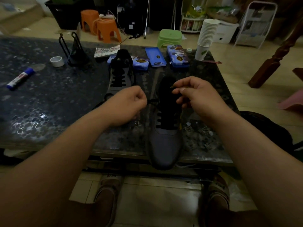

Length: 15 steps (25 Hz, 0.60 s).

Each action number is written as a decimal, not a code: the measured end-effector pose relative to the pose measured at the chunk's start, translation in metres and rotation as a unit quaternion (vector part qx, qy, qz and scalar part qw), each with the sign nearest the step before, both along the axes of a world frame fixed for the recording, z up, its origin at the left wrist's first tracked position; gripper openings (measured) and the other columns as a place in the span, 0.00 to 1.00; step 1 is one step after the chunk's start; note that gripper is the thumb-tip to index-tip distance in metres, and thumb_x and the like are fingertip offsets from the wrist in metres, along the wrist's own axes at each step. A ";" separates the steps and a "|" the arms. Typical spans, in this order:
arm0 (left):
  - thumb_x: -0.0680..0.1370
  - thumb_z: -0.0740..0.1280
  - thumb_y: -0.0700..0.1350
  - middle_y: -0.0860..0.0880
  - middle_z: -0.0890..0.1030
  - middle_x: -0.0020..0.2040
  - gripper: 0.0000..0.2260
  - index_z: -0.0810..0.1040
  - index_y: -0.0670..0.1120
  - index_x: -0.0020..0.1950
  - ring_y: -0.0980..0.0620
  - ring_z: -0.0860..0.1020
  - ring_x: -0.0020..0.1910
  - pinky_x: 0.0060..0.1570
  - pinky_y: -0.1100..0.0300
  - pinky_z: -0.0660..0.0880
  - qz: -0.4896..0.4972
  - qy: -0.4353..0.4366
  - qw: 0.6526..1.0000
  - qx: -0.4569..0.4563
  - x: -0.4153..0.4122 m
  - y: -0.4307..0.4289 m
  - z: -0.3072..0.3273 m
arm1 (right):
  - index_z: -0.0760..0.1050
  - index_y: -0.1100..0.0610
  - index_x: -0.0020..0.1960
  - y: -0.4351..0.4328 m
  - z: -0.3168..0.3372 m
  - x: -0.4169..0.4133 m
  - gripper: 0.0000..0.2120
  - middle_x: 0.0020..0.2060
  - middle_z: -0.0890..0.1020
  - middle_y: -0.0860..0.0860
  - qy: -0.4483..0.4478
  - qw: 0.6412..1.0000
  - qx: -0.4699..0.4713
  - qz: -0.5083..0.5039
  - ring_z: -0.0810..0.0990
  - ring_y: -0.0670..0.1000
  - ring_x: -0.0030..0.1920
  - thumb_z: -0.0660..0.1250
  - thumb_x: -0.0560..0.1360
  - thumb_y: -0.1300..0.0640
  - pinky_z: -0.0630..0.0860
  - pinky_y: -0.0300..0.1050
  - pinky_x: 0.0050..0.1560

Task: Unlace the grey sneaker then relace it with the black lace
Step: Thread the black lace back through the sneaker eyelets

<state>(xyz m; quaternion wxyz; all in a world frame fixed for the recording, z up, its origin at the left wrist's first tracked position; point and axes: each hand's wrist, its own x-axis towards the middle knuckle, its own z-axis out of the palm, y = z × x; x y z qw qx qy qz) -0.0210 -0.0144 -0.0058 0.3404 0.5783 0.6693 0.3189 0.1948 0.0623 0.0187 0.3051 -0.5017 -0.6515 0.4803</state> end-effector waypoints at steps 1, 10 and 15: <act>0.83 0.66 0.40 0.52 0.76 0.29 0.03 0.76 0.45 0.49 0.53 0.75 0.30 0.36 0.55 0.74 0.003 -0.053 0.998 0.019 0.001 -0.003 0.010 | 0.80 0.52 0.57 -0.003 0.003 0.000 0.10 0.51 0.85 0.49 -0.002 1.000 0.030 0.008 0.82 0.45 0.41 0.64 0.82 0.64 0.78 0.35 0.38; 0.83 0.64 0.39 0.50 0.75 0.32 0.03 0.76 0.45 0.51 0.56 0.62 0.22 0.36 0.55 0.64 -0.024 -0.294 0.952 0.086 0.011 -0.006 0.048 | 0.80 0.57 0.47 -0.018 0.016 -0.017 0.05 0.42 0.86 0.55 0.036 0.996 0.071 0.040 0.81 0.47 0.39 0.69 0.80 0.56 0.77 0.45 0.42; 0.84 0.60 0.40 0.51 0.74 0.34 0.09 0.79 0.46 0.55 0.55 0.63 0.25 0.37 0.58 0.71 -0.005 -0.379 0.923 0.061 -0.002 -0.006 0.044 | 0.74 0.54 0.47 0.001 0.022 0.009 0.10 0.32 0.81 0.49 0.296 0.940 -0.142 -0.091 0.86 0.52 0.42 0.60 0.84 0.53 0.81 0.49 0.47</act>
